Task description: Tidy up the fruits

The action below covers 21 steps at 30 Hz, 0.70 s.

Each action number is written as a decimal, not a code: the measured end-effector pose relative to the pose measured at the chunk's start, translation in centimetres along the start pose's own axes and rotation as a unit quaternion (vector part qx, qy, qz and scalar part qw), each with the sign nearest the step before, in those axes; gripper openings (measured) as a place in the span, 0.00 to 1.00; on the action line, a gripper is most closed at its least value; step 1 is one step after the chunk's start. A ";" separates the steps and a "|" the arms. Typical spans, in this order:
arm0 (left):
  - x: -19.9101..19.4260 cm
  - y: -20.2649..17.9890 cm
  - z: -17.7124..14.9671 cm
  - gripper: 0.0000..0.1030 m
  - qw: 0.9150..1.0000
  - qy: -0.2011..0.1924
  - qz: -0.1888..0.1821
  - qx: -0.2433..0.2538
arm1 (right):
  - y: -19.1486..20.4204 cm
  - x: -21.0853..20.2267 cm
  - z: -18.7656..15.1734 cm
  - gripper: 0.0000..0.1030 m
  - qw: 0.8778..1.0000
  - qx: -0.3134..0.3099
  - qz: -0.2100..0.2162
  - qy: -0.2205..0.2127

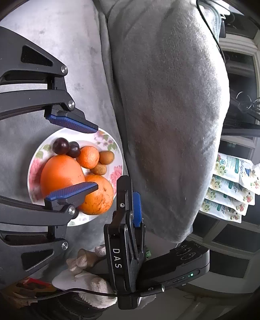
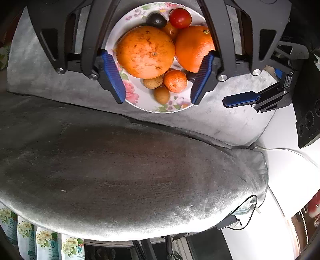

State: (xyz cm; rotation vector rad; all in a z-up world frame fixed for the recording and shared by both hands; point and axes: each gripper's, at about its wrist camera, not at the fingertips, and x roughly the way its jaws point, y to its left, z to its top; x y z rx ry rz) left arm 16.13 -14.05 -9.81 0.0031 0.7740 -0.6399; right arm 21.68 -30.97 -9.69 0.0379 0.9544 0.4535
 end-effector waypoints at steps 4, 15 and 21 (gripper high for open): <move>-0.1 -0.1 0.0 0.61 1.000 -0.001 0.007 -0.002 | 0.0 -0.2 -0.1 0.74 1.000 0.000 -0.005 -0.002; -0.6 -0.7 0.1 0.77 0.999 -0.003 0.035 0.003 | 0.0 -0.8 -0.1 0.84 1.000 0.005 -0.016 -0.011; -0.8 -1.0 0.1 0.78 0.999 -0.006 0.044 0.007 | -0.2 -1.3 -0.3 0.84 1.000 0.012 -0.018 -0.016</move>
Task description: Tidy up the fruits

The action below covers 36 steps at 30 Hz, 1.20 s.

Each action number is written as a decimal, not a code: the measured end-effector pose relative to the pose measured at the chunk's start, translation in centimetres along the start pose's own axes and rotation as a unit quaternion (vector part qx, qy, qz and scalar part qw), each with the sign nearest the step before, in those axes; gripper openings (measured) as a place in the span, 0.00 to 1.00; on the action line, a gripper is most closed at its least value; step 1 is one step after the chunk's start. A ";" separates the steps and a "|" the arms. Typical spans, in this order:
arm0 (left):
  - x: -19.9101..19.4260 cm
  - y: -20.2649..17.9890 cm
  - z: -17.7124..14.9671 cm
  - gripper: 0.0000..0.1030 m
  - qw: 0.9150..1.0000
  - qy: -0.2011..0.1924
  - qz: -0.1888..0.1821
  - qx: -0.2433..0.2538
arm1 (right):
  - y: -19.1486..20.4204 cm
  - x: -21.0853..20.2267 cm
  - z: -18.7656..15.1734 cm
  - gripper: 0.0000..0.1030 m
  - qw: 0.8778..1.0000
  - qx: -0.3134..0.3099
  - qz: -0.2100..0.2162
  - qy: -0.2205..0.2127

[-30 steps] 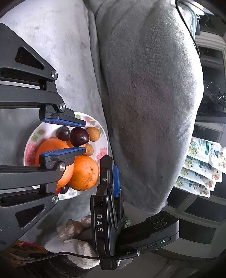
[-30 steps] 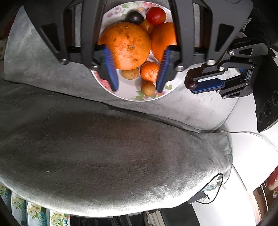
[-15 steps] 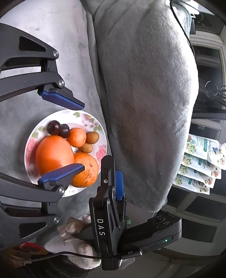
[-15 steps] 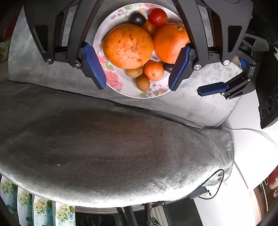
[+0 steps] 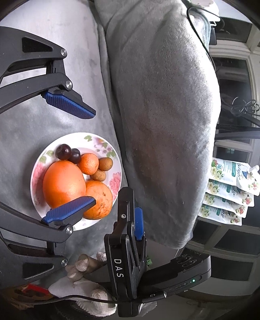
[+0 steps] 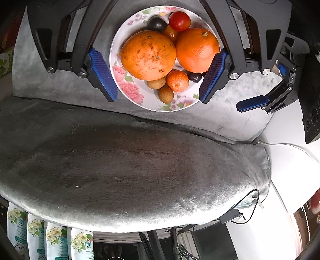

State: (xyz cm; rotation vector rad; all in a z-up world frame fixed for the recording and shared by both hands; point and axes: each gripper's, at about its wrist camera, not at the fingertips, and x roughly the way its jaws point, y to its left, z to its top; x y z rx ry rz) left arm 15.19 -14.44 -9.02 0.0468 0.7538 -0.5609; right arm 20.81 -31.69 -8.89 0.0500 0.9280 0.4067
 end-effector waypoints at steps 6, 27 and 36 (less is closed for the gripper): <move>-0.5 0.0 -0.1 0.78 1.000 -0.003 0.003 -0.002 | 0.1 -0.8 -0.3 0.84 1.000 0.003 -0.005 -0.007; -2.9 -0.7 -0.2 0.78 0.999 -0.023 0.021 0.009 | 1.5 -5.1 -2.2 0.84 0.997 0.005 -0.036 -0.065; -5.5 -0.7 -0.3 0.78 0.998 -0.052 0.033 0.003 | 2.7 -8.2 -3.1 0.84 0.990 0.000 -0.075 -0.116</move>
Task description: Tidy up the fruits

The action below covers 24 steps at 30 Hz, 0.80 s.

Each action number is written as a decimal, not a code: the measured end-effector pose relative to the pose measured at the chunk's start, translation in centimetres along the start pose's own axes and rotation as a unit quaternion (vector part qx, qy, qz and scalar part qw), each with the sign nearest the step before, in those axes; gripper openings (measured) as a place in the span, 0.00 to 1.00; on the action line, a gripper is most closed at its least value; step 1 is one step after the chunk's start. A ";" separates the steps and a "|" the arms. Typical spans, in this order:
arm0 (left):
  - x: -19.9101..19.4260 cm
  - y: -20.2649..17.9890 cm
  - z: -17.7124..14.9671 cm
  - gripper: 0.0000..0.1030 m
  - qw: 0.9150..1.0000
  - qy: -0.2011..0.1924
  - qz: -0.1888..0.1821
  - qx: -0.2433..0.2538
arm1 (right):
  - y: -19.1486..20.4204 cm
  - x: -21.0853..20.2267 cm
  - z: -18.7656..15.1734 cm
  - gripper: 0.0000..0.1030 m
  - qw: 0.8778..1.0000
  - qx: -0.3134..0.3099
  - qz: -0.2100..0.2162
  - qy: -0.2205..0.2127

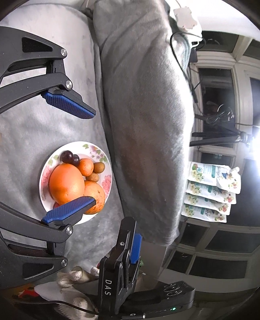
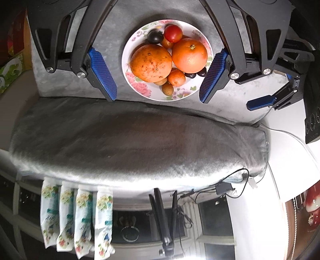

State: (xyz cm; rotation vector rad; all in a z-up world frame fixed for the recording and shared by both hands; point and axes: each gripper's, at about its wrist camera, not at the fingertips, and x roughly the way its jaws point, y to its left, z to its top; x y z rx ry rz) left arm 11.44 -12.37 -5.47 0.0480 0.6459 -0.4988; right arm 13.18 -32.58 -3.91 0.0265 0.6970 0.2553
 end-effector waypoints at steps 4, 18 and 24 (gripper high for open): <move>-1.5 0.0 -0.2 0.78 1.000 -0.016 0.015 -0.003 | 0.4 -2.0 -0.6 1.00 0.999 0.005 -0.032 -0.033; -5.9 -0.4 -1.8 0.84 0.997 -0.039 0.065 -0.019 | 2.9 -6.0 -2.8 1.00 0.993 0.002 -0.085 -0.083; -7.0 -0.2 -2.4 0.84 0.996 -0.045 0.072 -0.026 | 3.2 -6.9 -3.3 1.00 0.991 0.003 -0.097 -0.095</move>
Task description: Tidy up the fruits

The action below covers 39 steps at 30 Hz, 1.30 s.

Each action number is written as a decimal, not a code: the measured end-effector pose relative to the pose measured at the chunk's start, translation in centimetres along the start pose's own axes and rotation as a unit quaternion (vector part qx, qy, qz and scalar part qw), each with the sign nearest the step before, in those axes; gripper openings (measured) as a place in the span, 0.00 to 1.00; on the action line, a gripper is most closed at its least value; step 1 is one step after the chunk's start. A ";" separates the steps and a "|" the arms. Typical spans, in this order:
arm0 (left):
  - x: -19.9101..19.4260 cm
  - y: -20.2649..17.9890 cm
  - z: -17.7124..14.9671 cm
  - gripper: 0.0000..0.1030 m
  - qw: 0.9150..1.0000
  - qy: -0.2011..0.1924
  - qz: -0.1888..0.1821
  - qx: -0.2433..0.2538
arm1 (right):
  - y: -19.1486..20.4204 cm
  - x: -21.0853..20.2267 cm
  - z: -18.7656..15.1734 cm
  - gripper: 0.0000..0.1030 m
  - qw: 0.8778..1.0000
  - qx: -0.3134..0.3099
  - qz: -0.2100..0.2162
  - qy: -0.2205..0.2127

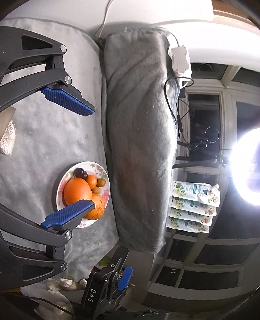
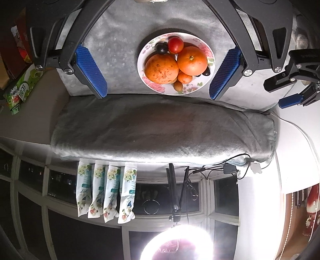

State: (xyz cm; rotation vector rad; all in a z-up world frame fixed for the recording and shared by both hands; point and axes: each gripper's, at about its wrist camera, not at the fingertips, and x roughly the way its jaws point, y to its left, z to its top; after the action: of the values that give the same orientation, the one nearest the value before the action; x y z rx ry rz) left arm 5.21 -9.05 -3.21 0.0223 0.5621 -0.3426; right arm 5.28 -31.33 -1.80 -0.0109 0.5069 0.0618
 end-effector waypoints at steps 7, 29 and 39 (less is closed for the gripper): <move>-0.6 0.2 -0.1 0.84 1.000 -0.009 0.006 -0.004 | -0.1 -0.4 -0.2 1.00 1.000 0.002 -0.007 -0.002; -1.0 0.2 -0.3 0.84 1.000 -0.013 0.014 -0.002 | 0.2 -0.3 -0.4 1.00 1.000 0.000 -0.003 0.001; -1.1 0.1 -0.4 0.84 1.000 -0.015 0.018 0.003 | 0.2 -0.2 -0.6 1.00 1.000 -0.001 -0.002 0.003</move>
State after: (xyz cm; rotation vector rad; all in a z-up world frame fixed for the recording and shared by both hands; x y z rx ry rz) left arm 4.22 -8.53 -2.97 0.0327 0.5296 -0.3087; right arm 4.79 -31.11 -2.17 -0.0131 0.5129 0.0585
